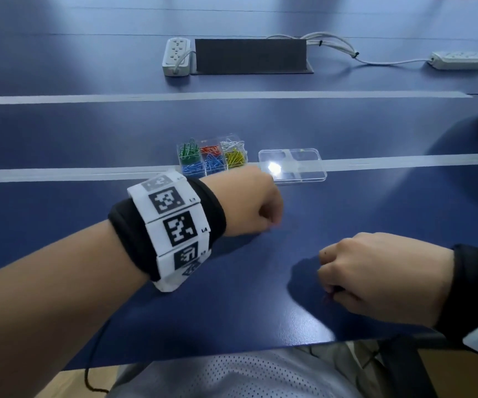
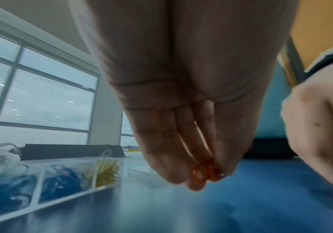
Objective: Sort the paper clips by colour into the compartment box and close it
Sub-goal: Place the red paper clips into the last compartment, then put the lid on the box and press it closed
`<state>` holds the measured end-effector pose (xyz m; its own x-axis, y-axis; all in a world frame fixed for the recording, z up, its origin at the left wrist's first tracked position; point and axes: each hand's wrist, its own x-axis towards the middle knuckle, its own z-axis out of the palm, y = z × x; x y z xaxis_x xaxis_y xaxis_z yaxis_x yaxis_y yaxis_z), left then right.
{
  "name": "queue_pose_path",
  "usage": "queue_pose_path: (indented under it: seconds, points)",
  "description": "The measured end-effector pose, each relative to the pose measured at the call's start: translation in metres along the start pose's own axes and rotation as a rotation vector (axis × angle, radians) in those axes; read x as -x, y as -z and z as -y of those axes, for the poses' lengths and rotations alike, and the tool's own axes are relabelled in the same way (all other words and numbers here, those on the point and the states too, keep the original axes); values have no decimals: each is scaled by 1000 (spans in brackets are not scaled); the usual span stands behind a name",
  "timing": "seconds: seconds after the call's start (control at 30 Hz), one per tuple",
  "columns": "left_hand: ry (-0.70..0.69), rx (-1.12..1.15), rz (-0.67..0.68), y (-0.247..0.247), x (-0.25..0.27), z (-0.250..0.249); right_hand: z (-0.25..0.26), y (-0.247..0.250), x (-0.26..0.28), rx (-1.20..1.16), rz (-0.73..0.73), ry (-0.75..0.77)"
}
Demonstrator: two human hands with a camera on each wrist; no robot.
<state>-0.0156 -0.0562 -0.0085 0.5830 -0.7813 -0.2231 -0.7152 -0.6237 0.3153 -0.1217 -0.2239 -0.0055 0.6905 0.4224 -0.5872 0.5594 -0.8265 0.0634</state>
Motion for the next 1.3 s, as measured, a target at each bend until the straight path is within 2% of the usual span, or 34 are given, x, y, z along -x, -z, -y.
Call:
queue_pose_path:
  seconds: [0.1,0.17,0.23,0.33,0.43,0.6,0.7,0.83,1.0,1.1,1.23,1.3]
  points:
    - [110,57,-143,17,0,16,-3,8,-5,-80,-34,27]
    - [198,94,-242,28,-1,29,-10,21,-15,-158,-110,25]
    - [303,134,-324,35,-2,42,-19,42,-29,-273,-257,-24]
    - [449,196,-370,42,-7,61,-30,79,-56,-423,-474,-112]
    - [550,259,-370,46,-13,75,-41,107,-93,-603,-585,-189]
    - [637,317,-407,50,-24,85,-45,135,-144,-629,-645,-323]
    - [667,356,-443,50,-28,87,-45,141,-161,-633,-607,-383]
    - [681,421,-437,46,-27,92,-40,140,-175,-601,-553,-406]
    - [658,486,-535,44,-13,97,-42,138,-170,-570,-558,-397]
    - [654,340,-459,47,3,104,-51,137,-160,-550,-582,-379]
    - [667,238,-118,41,22,113,-68,129,-141,-485,-602,-311]
    - [675,182,-28,35,25,117,-80,122,-130,-468,-566,-292]
